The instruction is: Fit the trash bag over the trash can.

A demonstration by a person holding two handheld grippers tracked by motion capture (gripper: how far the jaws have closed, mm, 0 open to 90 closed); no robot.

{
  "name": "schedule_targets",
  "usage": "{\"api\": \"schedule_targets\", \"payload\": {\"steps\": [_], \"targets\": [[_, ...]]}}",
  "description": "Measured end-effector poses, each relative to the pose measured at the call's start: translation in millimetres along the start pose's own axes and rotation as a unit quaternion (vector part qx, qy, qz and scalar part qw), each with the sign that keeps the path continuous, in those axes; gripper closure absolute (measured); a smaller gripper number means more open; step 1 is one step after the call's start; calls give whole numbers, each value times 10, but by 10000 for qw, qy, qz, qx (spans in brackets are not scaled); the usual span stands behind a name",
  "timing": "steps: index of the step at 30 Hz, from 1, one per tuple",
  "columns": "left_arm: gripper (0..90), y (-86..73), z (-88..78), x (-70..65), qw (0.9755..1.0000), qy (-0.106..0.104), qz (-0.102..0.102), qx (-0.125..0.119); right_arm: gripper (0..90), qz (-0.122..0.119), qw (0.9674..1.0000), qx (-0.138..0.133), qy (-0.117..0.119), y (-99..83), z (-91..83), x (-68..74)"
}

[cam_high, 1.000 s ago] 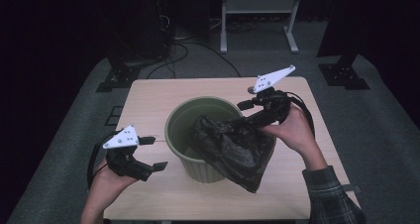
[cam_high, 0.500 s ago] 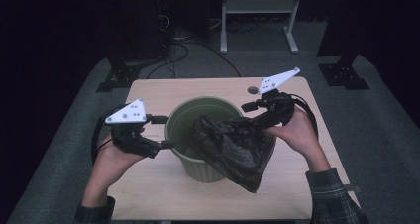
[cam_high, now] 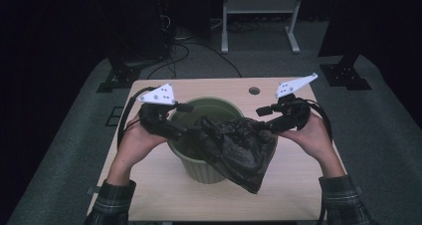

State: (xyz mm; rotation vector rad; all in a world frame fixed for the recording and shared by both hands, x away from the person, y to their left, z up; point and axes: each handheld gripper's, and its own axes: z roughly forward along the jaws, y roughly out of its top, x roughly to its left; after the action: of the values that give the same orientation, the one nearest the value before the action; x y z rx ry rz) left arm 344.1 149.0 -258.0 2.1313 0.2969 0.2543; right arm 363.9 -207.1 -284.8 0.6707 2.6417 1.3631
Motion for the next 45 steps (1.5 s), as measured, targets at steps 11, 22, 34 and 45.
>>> {"api": "schedule_targets", "payload": {"steps": [11, 22, 34, 45], "targets": [[560, 36, 345, 34, 9958, -445, 317, 741, 786, 242, 9986, 119, 456, -125, -17, -49], [750, -80, 400, -3, 9889, -474, 456, 1335, 897, 55, 9988, -63, 479, 232, 122, -13], [592, -124, 383, -12, 9915, -444, 340, 1177, 898, -271, 9982, -128, 524, 820, 519, 95], [388, 15, -108, -71, 9993, -98, 224, 297, 898, -379, 9987, -37, 332, 947, 627, 114]]}}
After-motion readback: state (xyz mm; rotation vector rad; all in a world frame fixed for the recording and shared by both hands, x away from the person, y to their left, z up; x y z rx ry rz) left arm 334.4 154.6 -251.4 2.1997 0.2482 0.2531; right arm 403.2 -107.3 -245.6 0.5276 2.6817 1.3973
